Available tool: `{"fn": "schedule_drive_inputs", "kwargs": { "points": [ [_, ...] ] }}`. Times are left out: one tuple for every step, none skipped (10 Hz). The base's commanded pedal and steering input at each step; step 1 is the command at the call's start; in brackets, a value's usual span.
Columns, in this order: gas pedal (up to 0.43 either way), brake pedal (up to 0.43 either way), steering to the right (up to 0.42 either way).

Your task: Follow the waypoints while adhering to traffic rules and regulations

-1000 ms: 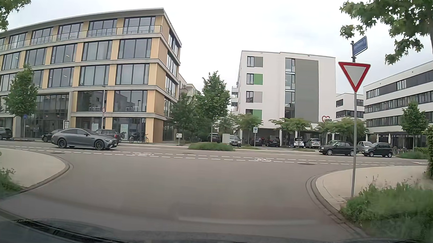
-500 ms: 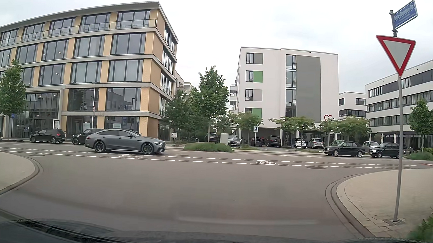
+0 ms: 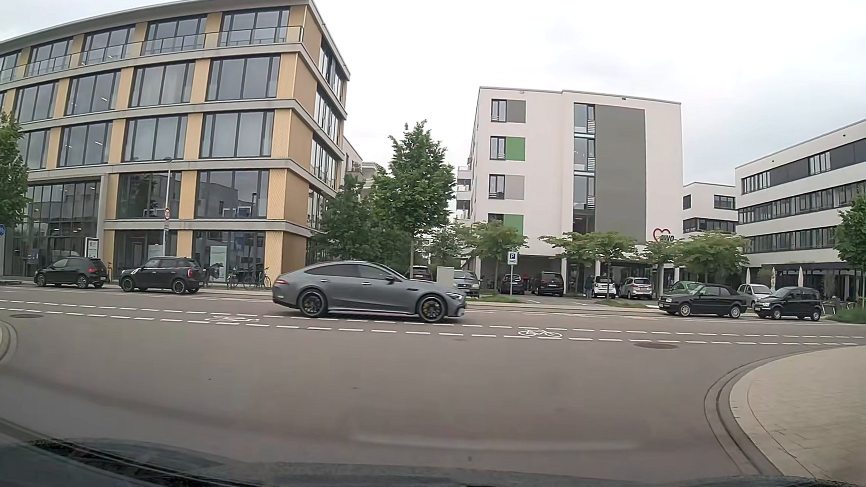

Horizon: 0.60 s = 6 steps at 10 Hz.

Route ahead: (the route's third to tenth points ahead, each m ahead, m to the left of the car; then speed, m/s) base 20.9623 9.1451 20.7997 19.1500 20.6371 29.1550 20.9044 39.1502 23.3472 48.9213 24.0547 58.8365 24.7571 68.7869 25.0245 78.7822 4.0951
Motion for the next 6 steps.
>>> {"fn": "schedule_drive_inputs", "kwargs": {
  "points": [
    [0.000, 0.067, 0.012],
    [0.000, 0.073, 0.011],
    [0.000, 0.085, 0.010],
    [0.000, 0.091, 0.008],
    [0.000, 0.098, 0.008],
    [0.000, 0.116, 0.005]
  ]
}}
